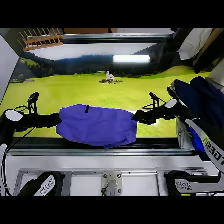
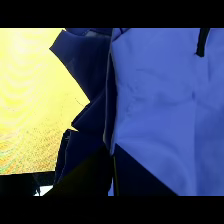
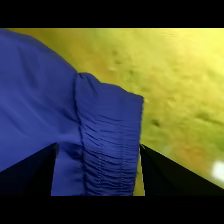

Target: Fold the clothes and pants, and hang the long-sleeved shirts on hangers.

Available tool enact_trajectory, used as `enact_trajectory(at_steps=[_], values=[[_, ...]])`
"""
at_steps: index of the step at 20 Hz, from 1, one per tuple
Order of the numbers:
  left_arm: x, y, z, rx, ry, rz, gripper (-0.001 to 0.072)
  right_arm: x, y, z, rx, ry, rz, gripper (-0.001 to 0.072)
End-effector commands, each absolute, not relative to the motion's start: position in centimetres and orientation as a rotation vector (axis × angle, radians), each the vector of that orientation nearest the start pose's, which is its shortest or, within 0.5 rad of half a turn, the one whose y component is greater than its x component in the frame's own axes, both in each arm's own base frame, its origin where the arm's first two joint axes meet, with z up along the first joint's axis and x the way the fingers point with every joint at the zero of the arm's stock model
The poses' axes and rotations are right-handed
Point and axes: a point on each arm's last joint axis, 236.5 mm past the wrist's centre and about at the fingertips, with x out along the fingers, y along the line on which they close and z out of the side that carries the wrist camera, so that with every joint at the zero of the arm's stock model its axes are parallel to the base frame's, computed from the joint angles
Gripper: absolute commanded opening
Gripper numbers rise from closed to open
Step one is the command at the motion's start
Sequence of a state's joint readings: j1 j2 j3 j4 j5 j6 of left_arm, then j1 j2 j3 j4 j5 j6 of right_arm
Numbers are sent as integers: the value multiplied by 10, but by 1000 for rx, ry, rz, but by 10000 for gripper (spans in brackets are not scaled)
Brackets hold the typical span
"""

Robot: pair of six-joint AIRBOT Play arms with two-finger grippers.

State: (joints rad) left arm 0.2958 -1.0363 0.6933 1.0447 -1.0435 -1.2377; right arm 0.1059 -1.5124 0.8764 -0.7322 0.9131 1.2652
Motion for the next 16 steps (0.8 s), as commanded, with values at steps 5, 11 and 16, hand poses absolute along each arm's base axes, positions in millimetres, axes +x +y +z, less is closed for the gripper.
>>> enact_trajectory(at_steps=[5,11,16], values=[[305,-13,-37,-439,1218,-154,6,362,200,-110,534,1354,455,15],[359,4,120,-296,819,-150,6,425,185,64,369,971,582,13],[311,-12,325,-127,331,-151,6,391,165,314,238,430,647,13]])
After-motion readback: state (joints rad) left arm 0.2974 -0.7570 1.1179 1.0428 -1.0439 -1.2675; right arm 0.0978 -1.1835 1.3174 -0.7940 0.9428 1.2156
